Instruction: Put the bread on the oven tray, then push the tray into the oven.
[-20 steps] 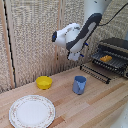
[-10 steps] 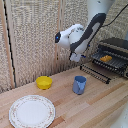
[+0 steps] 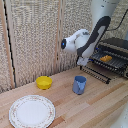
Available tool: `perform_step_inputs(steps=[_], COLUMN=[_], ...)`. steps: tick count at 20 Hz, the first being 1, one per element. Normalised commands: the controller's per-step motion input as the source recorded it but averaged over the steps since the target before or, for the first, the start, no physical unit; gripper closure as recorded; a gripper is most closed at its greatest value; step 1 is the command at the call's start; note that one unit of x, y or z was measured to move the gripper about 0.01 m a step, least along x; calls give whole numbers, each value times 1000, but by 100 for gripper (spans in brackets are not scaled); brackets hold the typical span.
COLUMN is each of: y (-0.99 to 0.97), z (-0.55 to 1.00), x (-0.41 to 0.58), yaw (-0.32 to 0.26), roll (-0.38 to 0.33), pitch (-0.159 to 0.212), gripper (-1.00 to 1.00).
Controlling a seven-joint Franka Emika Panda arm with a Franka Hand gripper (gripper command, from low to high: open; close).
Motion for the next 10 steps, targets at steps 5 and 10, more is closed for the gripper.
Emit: perform_step_inputs(steps=[5, 10], y=[-561, -583], z=[-125, -67], x=[-217, -241], yaw=[192, 182], roll=[-51, 0], pitch=[0, 0], gripper=[-100, -100])
